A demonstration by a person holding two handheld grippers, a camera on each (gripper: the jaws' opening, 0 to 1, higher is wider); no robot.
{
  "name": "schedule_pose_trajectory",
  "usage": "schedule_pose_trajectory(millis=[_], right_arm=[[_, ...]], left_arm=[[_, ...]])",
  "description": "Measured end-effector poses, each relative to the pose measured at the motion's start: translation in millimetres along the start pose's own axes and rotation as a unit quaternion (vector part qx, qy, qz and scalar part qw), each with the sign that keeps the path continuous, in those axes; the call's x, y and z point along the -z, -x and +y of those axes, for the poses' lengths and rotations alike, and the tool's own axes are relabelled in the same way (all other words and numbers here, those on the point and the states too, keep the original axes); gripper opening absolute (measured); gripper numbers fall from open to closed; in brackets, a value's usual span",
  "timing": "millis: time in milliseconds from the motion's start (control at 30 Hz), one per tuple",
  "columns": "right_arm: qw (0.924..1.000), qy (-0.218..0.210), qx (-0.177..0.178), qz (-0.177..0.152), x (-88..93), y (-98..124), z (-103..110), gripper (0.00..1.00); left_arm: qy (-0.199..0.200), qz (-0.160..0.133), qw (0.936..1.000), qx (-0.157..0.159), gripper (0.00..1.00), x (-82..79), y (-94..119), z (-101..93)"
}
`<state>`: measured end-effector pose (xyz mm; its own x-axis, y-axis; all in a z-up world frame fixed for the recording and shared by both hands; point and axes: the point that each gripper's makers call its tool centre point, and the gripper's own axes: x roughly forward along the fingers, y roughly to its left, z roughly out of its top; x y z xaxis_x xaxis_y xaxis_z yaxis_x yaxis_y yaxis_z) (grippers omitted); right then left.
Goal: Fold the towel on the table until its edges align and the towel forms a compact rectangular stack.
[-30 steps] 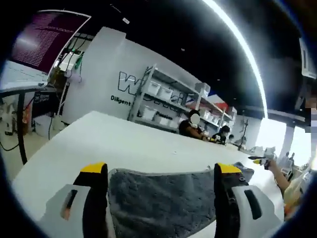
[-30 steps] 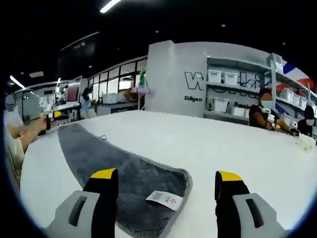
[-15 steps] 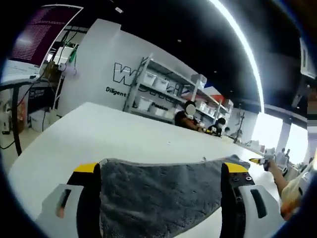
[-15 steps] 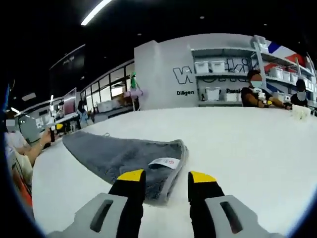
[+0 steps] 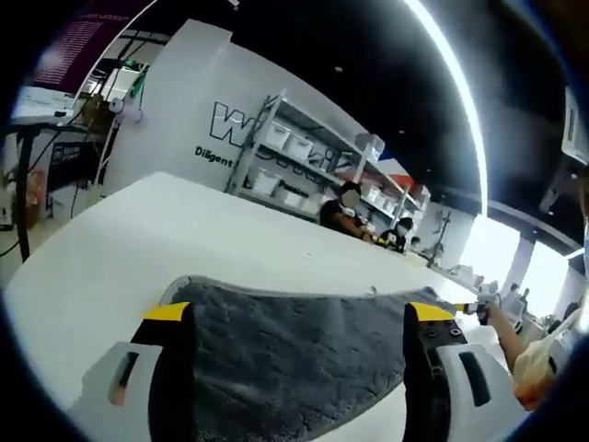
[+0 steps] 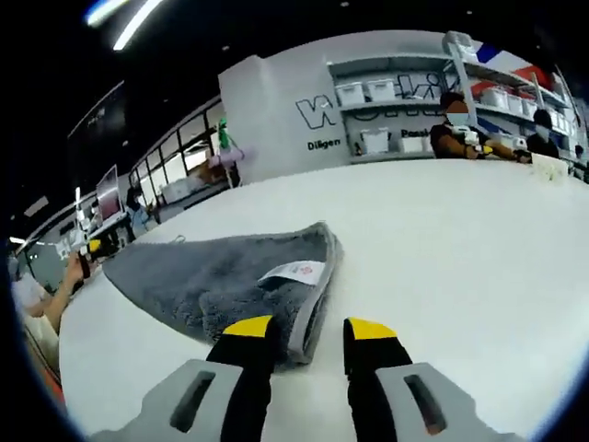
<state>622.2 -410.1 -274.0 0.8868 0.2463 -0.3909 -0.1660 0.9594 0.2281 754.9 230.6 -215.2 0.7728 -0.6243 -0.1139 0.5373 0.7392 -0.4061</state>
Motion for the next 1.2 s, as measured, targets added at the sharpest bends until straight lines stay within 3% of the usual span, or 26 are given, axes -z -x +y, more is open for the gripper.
schedule_pose_trajectory(millis=[200,500,733,1000,1200], right_arm=[[0.9984,0.044,-0.015,0.031,7.0,-6.6,11.5,0.07],[0.9972,0.069,-0.015,0.022,1.8,-6.3,8.2,0.03],[0.9921,0.113,0.044,0.031,-4.6,3.0,-13.8,0.02],[0.9797,0.151,0.126,0.040,-8.6,19.6,-47.1,0.02],[0.9813,0.138,0.129,0.037,-8.9,25.7,-60.2,0.03]], left_arm=[[0.009,-0.006,0.9999,0.009,0.91,-2.1,0.3,-3.8],[0.013,-0.009,0.9998,0.015,0.91,-3.7,1.4,-5.5],[0.017,-0.012,0.9996,0.019,0.90,-6.4,1.8,-4.0],[0.019,-0.003,0.9996,0.022,0.90,0.1,0.9,-10.2],[0.020,-0.001,0.9995,0.023,0.90,-0.1,0.5,-7.4]])
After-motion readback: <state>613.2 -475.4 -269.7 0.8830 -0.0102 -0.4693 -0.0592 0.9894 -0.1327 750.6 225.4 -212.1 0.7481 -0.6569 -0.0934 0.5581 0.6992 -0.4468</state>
